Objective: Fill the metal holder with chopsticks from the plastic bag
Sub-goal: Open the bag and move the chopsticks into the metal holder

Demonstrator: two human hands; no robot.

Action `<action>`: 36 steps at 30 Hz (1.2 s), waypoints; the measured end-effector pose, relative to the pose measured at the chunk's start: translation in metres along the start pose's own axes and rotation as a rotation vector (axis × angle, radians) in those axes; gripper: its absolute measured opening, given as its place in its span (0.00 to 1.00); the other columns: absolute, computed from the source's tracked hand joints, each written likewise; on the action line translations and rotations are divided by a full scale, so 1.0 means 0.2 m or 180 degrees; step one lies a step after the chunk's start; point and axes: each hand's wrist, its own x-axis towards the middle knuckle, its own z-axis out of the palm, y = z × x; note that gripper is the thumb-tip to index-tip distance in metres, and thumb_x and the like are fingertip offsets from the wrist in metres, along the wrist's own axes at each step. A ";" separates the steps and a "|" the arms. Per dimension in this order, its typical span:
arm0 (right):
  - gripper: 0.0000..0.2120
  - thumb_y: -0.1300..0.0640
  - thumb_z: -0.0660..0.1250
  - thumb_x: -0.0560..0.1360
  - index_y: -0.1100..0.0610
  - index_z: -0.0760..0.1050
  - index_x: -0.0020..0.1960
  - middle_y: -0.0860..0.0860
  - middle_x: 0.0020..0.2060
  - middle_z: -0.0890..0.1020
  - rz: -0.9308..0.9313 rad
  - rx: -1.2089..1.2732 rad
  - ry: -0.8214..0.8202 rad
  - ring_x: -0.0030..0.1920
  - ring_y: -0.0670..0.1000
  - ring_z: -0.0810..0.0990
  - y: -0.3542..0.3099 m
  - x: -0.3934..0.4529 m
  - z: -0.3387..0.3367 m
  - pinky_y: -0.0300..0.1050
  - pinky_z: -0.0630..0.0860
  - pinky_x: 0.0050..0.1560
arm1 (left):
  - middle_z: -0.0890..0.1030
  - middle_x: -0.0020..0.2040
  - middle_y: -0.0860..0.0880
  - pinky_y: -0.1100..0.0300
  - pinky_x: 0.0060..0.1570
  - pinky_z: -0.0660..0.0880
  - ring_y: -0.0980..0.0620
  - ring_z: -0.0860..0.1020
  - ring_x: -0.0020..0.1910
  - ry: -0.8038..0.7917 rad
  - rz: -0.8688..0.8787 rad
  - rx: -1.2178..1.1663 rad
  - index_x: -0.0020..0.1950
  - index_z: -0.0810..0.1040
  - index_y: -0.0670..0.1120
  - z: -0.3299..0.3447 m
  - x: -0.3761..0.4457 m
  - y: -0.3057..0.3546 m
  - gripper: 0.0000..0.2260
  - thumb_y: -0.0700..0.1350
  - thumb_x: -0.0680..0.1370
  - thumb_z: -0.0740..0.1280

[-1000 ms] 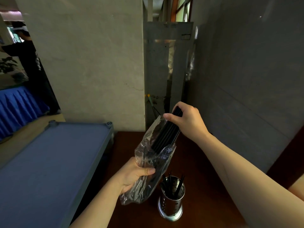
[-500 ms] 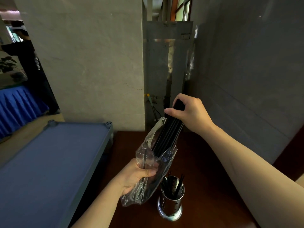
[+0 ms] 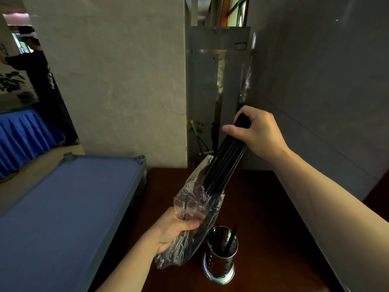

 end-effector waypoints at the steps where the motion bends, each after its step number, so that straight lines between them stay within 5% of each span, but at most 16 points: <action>1: 0.13 0.52 0.77 0.73 0.59 0.76 0.42 0.48 0.32 0.79 -0.0008 0.0016 0.0033 0.30 0.38 0.80 0.00 0.01 -0.01 0.31 0.72 0.26 | 0.87 0.54 0.50 0.70 0.47 0.78 0.56 0.85 0.53 0.0012 -0.0009 -0.0005 0.48 0.88 0.48 0.00 0.00 0.00 0.10 0.34 0.73 0.74; 11: 0.13 0.48 0.77 0.72 0.53 0.75 0.41 0.46 0.32 0.79 -0.0069 -0.0039 0.0367 0.33 0.42 0.80 0.08 0.06 -0.09 0.35 0.75 0.30 | 0.88 0.50 0.54 0.74 0.41 0.76 0.62 0.85 0.48 0.0150 -0.0201 0.0006 0.46 0.88 0.47 -0.06 0.02 -0.05 0.09 0.36 0.69 0.76; 22: 0.13 0.49 0.78 0.72 0.53 0.76 0.41 0.46 0.33 0.79 -0.0022 -0.0139 0.0613 0.32 0.39 0.79 0.18 0.04 -0.18 0.33 0.74 0.29 | 0.88 0.44 0.47 0.64 0.43 0.79 0.54 0.86 0.42 0.0488 -0.0459 0.0013 0.45 0.88 0.46 -0.11 0.08 -0.12 0.10 0.32 0.73 0.73; 27: 0.13 0.51 0.77 0.73 0.55 0.75 0.41 0.47 0.31 0.78 0.0056 -0.0333 0.0404 0.31 0.39 0.78 0.29 -0.09 -0.13 0.32 0.71 0.27 | 0.88 0.42 0.48 0.57 0.49 0.74 0.52 0.84 0.43 0.0777 -0.0452 -0.0064 0.45 0.88 0.49 -0.13 0.08 -0.16 0.10 0.34 0.72 0.75; 32: 0.12 0.53 0.74 0.76 0.59 0.75 0.44 0.57 0.30 0.80 -0.0048 -0.0544 -0.0030 0.30 0.56 0.81 0.39 -0.28 -0.02 0.56 0.76 0.28 | 0.88 0.47 0.47 0.53 0.52 0.75 0.51 0.85 0.44 0.0922 -0.0391 -0.0184 0.46 0.88 0.49 -0.13 0.07 -0.17 0.10 0.34 0.72 0.75; 36: 0.11 0.52 0.73 0.76 0.58 0.75 0.46 0.54 0.30 0.79 -0.0209 -0.0767 -0.0304 0.30 0.53 0.78 0.46 -0.39 0.09 0.49 0.74 0.28 | 0.89 0.47 0.50 0.57 0.46 0.74 0.58 0.85 0.41 0.0917 -0.0393 -0.0266 0.46 0.88 0.52 -0.10 0.08 -0.16 0.12 0.34 0.73 0.74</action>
